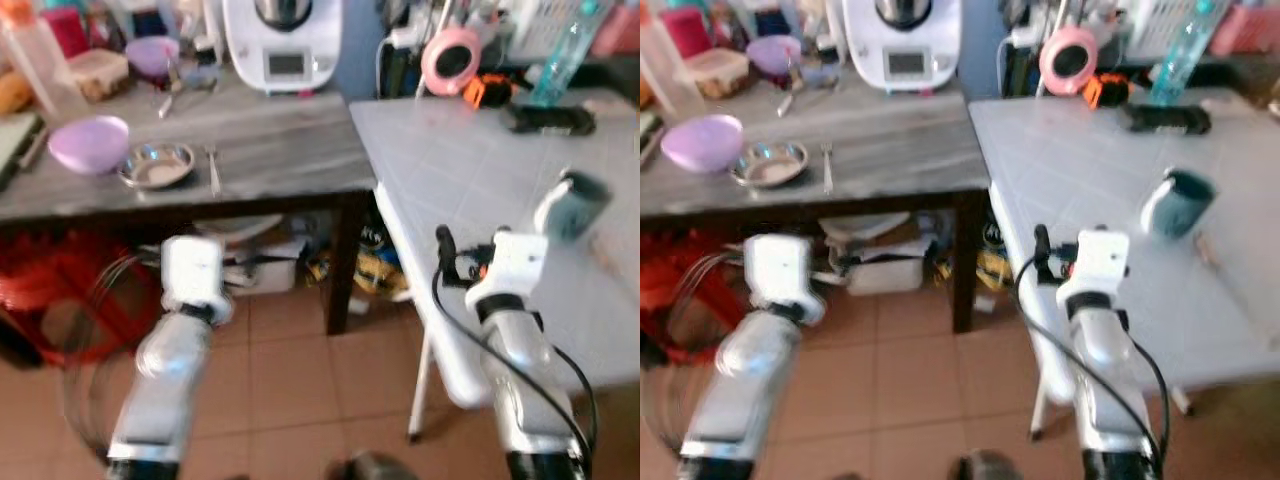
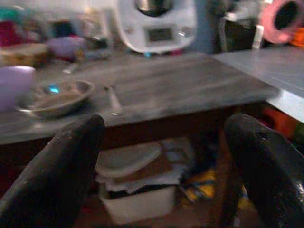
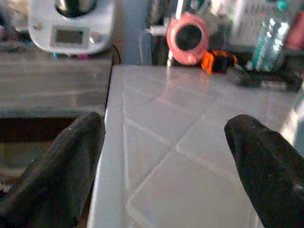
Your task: Setting the table
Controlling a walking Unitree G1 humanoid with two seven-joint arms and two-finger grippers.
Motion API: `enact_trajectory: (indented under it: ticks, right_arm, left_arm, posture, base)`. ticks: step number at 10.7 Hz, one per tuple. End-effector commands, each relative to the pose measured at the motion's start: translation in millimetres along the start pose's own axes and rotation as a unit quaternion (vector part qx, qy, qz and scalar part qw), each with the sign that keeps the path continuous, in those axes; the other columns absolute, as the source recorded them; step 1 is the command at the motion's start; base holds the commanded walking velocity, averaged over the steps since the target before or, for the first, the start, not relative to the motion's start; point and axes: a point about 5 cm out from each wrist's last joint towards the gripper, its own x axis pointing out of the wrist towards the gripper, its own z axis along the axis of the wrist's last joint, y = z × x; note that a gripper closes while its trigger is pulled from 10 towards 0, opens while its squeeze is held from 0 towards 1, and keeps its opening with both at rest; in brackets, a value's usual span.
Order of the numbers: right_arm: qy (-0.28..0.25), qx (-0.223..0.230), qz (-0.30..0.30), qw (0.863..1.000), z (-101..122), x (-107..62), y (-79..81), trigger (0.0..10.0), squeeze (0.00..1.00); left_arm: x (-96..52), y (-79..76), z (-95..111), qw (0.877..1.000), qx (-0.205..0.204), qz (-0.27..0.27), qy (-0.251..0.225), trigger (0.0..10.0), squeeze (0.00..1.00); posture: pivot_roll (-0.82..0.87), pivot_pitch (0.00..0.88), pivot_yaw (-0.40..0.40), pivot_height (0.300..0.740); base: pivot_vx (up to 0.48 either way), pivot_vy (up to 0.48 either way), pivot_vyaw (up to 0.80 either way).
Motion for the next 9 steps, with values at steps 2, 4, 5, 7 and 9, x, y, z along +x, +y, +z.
enact_trajectory:
  ticks: [2,4,5,7,9]
  right_arm:
    - [-0.009,-0.018,0.012,1.0,1,-13.4,1.3,10.0,0.0]
    - [-0.017,-0.035,0.038,0.998,3,-16.5,8.9,10.0,0.0]
    - [-0.019,-0.036,0.038,0.998,5,-15.6,10.1,10.0,0.0]
    - [-0.016,-0.037,0.037,0.998,3,-17.6,8.5,10.0,0.0]
    - [-0.008,-0.036,0.04,0.999,0,-21.0,10.2,10.0,0.0]
  left_arm:
    - [-9.4,2.6,-3,1.0,0.01,0.006,0.011,10.0,0.0]
    - [-12.1,8.9,-2,0.999,0.024,0.026,0.013,10.0,0.0]
    - [-13.1,10.1,-2,0.999,0.032,0.026,0.014,10.0,0.0]
    - [-13.8,15.0,-1,0.998,0.051,0.028,0.014,10.0,0.0]
    - [-15.5,14.4,-2,0.999,0.043,0.021,0.017,10.0,0.0]
  posture:
    - [0.03,0.0,0.019,0.74]
    - [0.03,0.0,0.025,0.74]
    - [0.03,0.0,0.027,0.74]
    - [0.04,0.0,0.03,0.74]
    - [0.04,0.0,0.032,0.74]
  base:
    - [0.12,-0.354,0.0]
    - [0.12,-0.321,0.0]
    - [0.0,-0.244,0.0]
    - [0.0,0.0,0.0]
    - [0.0,-0.279,0.0]
